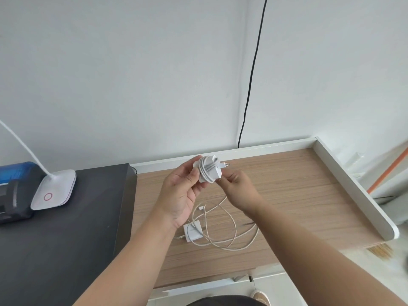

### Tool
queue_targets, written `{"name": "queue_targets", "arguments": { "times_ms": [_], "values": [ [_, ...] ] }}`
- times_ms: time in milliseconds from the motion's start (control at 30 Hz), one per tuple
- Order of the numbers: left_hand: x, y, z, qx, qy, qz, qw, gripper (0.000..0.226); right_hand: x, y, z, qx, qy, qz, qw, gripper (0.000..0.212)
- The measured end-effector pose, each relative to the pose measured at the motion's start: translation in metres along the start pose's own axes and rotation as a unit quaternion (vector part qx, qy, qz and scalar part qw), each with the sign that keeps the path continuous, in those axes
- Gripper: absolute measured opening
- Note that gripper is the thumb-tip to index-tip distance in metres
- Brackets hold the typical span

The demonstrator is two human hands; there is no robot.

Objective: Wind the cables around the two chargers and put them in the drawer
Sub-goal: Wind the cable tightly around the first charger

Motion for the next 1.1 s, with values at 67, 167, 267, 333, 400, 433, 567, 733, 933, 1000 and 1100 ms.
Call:
{"name": "queue_targets", "arguments": {
  "times_ms": [67,167,267,333,400,433,567,733,933,1000,1100],
  "values": [
    [0.005,-0.004,0.002,-0.004,-0.003,-0.015,1.0,0.031,0.0,0.007,-0.004,-0.034,-0.052,0.034,0.997,0.039],
    [0.01,-0.008,0.004,0.002,0.0,-0.029,1.0,0.031,0.004,0.02,-0.013,-0.062,-0.086,0.05,0.993,0.02],
    [0.012,-0.01,0.006,0.016,0.017,-0.036,0.999,0.029,0.01,0.031,-0.019,-0.083,-0.097,0.051,0.991,0.026],
    [0.014,-0.011,0.008,0.024,0.031,-0.048,0.998,0.032,0.012,0.035,-0.023,-0.087,-0.084,0.058,0.991,0.028],
    [0.016,-0.014,0.008,0.025,0.041,-0.062,0.997,0.035,0.012,0.036,-0.027,-0.094,-0.078,0.069,0.99,0.028],
    [0.017,-0.015,0.008,0.025,0.047,-0.067,0.996,0.036,0.011,0.035,-0.029,-0.096,-0.08,0.07,0.99,0.027],
    [0.018,-0.019,0.008,0.024,0.073,-0.074,0.994,0.034,0.008,0.032,-0.036,-0.096,-0.079,0.077,0.989,0.027],
    [0.021,-0.021,0.01,0.041,0.097,-0.075,0.992,0.036,0.005,0.029,-0.042,-0.105,-0.055,0.08,0.99,0.025],
    [0.019,-0.018,0.011,-0.005,0.028,-0.059,0.998,0.026,-0.01,0.002,-0.033,-0.003,-0.071,0.125,0.99,0.026],
    [0.021,-0.014,0.01,-0.042,0.008,-0.049,0.998,0.019,-0.015,-0.016,-0.026,0.013,-0.134,0.122,0.983,0.026],
    [0.023,-0.006,0.005,-0.094,0.021,-0.021,0.995,0.019,-0.014,-0.044,-0.018,0.018,-0.261,0.031,0.965,0.024]
  ]
}}
Point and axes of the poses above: each hand's wrist, its own y-axis towards the middle knuckle, its own z-axis out of the palm, x = y × z, the point moved 1 cm from there along y, towards the middle knuckle, and after that the axes turned 8 degrees about -x, right-handed, at the moved point
